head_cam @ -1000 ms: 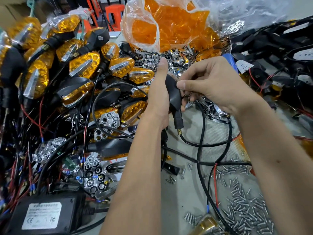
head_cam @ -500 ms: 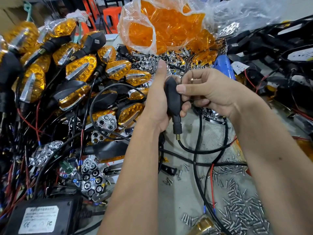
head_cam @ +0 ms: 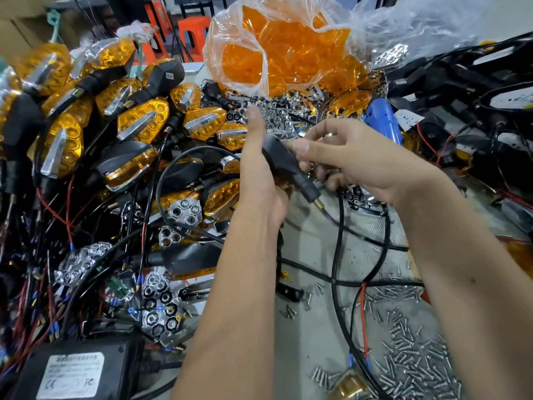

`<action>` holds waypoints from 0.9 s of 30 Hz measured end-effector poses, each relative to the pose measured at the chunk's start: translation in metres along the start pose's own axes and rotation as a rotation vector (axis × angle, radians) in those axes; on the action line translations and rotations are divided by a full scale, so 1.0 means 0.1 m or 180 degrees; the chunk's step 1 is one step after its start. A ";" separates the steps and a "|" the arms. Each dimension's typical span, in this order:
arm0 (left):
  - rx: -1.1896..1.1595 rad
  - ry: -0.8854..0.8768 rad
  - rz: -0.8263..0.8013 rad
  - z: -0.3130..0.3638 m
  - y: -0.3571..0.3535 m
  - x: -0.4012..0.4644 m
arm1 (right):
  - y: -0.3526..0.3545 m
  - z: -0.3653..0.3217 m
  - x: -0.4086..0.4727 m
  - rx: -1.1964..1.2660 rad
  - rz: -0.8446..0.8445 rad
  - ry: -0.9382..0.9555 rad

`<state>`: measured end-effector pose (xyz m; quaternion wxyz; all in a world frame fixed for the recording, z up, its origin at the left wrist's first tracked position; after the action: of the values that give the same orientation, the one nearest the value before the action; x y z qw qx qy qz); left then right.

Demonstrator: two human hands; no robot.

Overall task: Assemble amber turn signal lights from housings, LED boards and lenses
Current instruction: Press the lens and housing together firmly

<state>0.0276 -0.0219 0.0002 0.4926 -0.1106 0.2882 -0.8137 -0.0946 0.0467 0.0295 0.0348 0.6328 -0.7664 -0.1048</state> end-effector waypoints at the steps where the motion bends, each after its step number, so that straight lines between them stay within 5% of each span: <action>1: 0.0042 -0.0120 0.0155 0.01 0.01 0.01 | -0.03 0.01 0.01 -0.0124 0.0000 -0.0056; 9: -0.0156 -0.0341 0.0369 -0.01 -0.04 0.02 | 0.00 -0.06 -0.03 -0.0301 0.0027 -0.0040; 12: -0.0597 -0.0138 0.0311 -0.04 -0.06 0.01 | 0.28 -0.06 -0.05 -0.0582 0.1290 0.0097; 15: -0.0779 -0.0108 0.0204 -0.04 -0.09 -0.03 | 0.57 0.05 -0.10 -0.2106 0.2804 -0.0299; 21: -0.0097 -0.0064 0.0033 -0.07 -0.11 -0.06 | 0.69 0.37 -0.06 -0.2822 0.2537 -0.1252; 27: 0.0333 0.0186 -0.0069 -0.08 -0.11 -0.07 | 0.88 0.41 -0.08 -0.1855 0.2425 -0.1204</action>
<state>0.0192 -0.0090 0.0009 0.4803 -0.0640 0.2583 -0.8358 -0.1855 0.0755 0.0080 0.1062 0.2427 -0.8744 -0.4065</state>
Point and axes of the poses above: each hand's wrist, its own x-axis towards the middle knuckle, its own y-axis out of the back of the hand, z = x × y, the point moved 3 cm from there along x, towards the middle knuckle, and after that the axes turned 3 degrees about -y, right-handed, at the moved point
